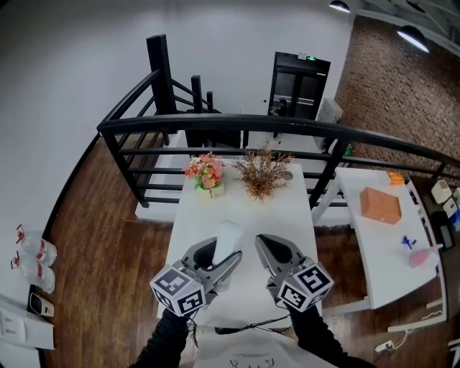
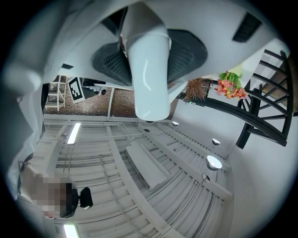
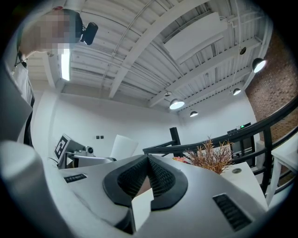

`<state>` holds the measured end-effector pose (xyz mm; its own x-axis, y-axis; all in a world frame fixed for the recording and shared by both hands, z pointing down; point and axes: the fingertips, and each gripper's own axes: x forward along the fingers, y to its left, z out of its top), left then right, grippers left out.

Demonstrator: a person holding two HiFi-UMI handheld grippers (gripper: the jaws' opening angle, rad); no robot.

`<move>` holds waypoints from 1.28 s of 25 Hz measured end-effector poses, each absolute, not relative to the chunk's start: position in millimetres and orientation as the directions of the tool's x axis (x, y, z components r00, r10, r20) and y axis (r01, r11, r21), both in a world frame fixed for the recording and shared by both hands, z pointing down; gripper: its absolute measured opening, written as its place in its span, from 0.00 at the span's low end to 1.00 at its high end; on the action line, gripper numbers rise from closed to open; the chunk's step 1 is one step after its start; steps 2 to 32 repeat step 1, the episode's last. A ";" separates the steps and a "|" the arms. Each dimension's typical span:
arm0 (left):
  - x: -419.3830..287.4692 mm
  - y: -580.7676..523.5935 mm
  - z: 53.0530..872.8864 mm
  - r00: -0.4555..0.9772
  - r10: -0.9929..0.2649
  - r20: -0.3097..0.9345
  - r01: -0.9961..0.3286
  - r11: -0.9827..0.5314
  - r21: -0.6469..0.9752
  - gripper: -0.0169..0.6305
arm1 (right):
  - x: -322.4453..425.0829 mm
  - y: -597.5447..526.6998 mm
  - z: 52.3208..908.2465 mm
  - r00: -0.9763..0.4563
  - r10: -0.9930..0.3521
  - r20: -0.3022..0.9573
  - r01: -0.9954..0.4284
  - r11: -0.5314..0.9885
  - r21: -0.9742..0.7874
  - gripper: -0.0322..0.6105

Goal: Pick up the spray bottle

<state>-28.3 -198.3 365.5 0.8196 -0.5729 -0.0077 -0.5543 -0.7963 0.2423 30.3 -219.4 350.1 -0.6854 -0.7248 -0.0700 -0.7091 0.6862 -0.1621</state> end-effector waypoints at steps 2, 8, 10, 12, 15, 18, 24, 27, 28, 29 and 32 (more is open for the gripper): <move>-27.7 -199.0 366.6 0.819 -0.574 -0.006 -0.555 -0.795 0.243 0.41 | 30.9 -220.2 351.0 -0.686 -0.724 -0.068 -0.709 0.687 -0.162 0.01; -27.7 -199.0 366.6 0.819 -0.574 -0.006 -0.555 -0.795 0.243 0.41 | 30.9 -220.2 351.0 -0.686 -0.724 -0.068 -0.709 0.687 -0.162 0.01; -27.7 -199.0 366.6 0.819 -0.574 -0.006 -0.555 -0.795 0.243 0.41 | 30.9 -220.2 351.0 -0.686 -0.724 -0.068 -0.709 0.687 -0.162 0.01; -27.7 -199.0 366.6 0.819 -0.574 -0.006 -0.555 -0.795 0.243 0.41 | 30.9 -220.2 351.0 -0.686 -0.724 -0.068 -0.709 0.687 -0.162 0.01; -27.7 -199.0 366.6 0.819 -0.574 -0.006 -0.555 -0.795 0.243 0.41 | 30.9 -220.2 351.0 -0.686 -0.724 -0.068 -0.709 0.687 -0.162 0.01; -27.7 -199.0 366.6 0.819 -0.574 -0.006 -0.555 -0.795 0.243 0.41 | 30.9 -220.2 351.0 -0.686 -0.724 -0.068 -0.709 0.687 -0.162 0.01; -27.7 -199.0 366.6 0.819 -0.574 -0.006 -0.555 -0.795 0.243 0.41 | 30.9 -220.2 351.0 -0.686 -0.724 -0.068 -0.709 0.687 -0.162 0.01; -27.7 -199.0 366.6 0.819 -0.574 -0.006 -0.555 -0.795 0.243 0.41 | 30.9 -220.2 351.0 -0.686 -0.724 -0.068 -0.709 0.687 -0.162 0.01; -27.7 -199.0 366.6 0.819 -0.574 -0.006 -0.555 -0.795 0.243 0.41 | 30.9 -220.2 351.0 -0.686 -0.724 -0.068 -0.709 0.687 -0.162 0.01; -27.7 -199.0 366.6 0.819 -0.574 -0.006 -0.555 -0.795 0.243 0.41 | 30.9 -220.2 351.0 -0.686 -0.724 -0.068 -0.709 0.687 -0.162 0.01; -27.7 -199.0 366.6 0.819 -0.574 -0.006 -0.555 -0.795 0.243 0.41 | 30.9 -220.2 351.0 -0.686 -0.724 -0.068 -0.709 0.687 -0.162 0.01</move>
